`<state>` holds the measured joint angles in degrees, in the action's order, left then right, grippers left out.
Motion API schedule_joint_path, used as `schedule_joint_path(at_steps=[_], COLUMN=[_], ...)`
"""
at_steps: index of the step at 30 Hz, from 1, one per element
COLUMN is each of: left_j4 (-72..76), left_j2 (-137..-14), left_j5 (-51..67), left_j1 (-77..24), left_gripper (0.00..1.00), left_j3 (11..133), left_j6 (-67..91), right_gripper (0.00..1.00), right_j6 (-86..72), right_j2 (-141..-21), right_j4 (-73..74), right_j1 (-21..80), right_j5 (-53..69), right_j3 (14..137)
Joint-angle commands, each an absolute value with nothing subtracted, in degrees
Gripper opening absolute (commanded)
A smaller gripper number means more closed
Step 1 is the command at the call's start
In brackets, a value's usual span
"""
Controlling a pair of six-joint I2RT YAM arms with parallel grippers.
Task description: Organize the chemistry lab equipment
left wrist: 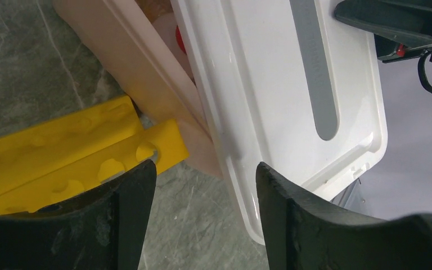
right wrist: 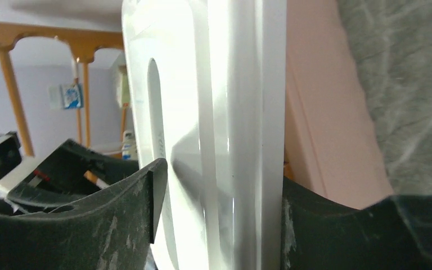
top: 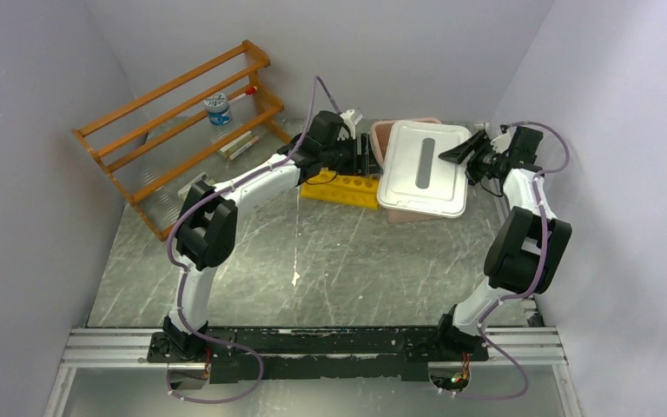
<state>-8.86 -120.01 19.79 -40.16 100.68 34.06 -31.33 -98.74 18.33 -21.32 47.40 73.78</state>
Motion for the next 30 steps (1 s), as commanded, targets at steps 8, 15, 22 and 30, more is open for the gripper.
schedule_joint_path(at_steps=[8, 15, 22, 30], left_j4=[-9.7, -7.5, -9.6, -14.0], left_j2=[-121.4, -121.3, -122.9, -125.5], left_j5=[22.1, 26.1, 27.6, 26.3], left_j1=[-40.7, -40.7, -40.9, -40.9], left_gripper=[0.70, 0.73, 0.65, 0.41], left_j3=[103.3, 102.4, 102.7, 105.9], left_j6=[31.5, 32.1, 30.8, 28.0], right_gripper=[0.69, 0.72, 0.76, 0.82], right_j6=[-28.5, -20.7, -20.5, -18.7], right_j2=[-91.5, -93.6, -92.5, -89.8], right_j4=[16.3, 24.8, 27.6, 27.4], right_j1=[-20.2, -12.4, -11.3, -11.2], right_j5=[28.5, 16.7, 4.5, 3.2], right_j3=[72.8, 78.3, 79.8, 78.2])
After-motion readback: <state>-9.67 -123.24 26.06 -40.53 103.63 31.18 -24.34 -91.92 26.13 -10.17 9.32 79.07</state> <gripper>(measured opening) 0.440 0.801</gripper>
